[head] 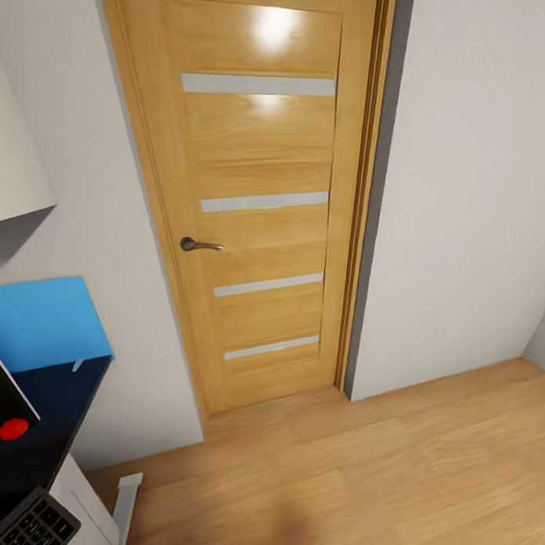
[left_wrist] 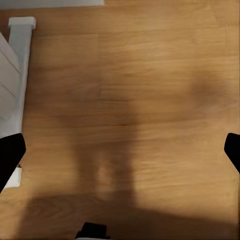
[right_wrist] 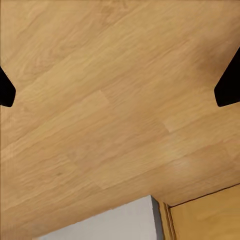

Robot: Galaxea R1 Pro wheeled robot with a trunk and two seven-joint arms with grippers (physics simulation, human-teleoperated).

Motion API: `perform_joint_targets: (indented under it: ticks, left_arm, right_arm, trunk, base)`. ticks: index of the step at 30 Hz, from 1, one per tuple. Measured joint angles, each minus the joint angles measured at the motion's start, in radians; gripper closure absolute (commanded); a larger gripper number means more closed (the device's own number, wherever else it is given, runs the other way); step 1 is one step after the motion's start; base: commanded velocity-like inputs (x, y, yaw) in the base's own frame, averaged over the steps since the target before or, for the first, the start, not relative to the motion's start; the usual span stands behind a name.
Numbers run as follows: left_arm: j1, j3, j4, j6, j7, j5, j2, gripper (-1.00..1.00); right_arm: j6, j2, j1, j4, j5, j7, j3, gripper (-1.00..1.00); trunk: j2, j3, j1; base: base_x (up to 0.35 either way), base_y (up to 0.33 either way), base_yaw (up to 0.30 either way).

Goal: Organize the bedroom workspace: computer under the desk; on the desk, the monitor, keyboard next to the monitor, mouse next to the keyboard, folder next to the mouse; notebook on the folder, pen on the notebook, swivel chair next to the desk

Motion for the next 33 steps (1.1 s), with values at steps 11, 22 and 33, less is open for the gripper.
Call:
perform_joint_targets:
  ticks: [11,22,33]
  left_arm:
    - [0.000,0.001,0.000,0.000,0.001,0.000,0.001,-1.00]
    - [0.000,0.001,0.000,-0.001,0.004,0.001,0.003,-1.00]
    - [0.000,0.002,0.000,-0.002,0.005,0.001,0.003,-1.00]
  right_arm:
    - [-0.129,0.063,0.000,0.094,0.227,-0.007,-0.002,-1.00]
    - [-0.150,0.068,0.000,0.100,0.243,-0.071,-0.003,-1.00]
    - [-0.163,0.070,0.000,0.100,0.246,-0.112,-0.002,-1.00]
  trunk:
    - [0.000,0.000,0.000]
    - [0.000,0.000,0.000]
    - [0.000,0.000,0.000]
  base:
    - [0.003,-0.111,0.283]
    - [0.000,-0.032,0.286]
    - [0.000,-0.257,0.287]
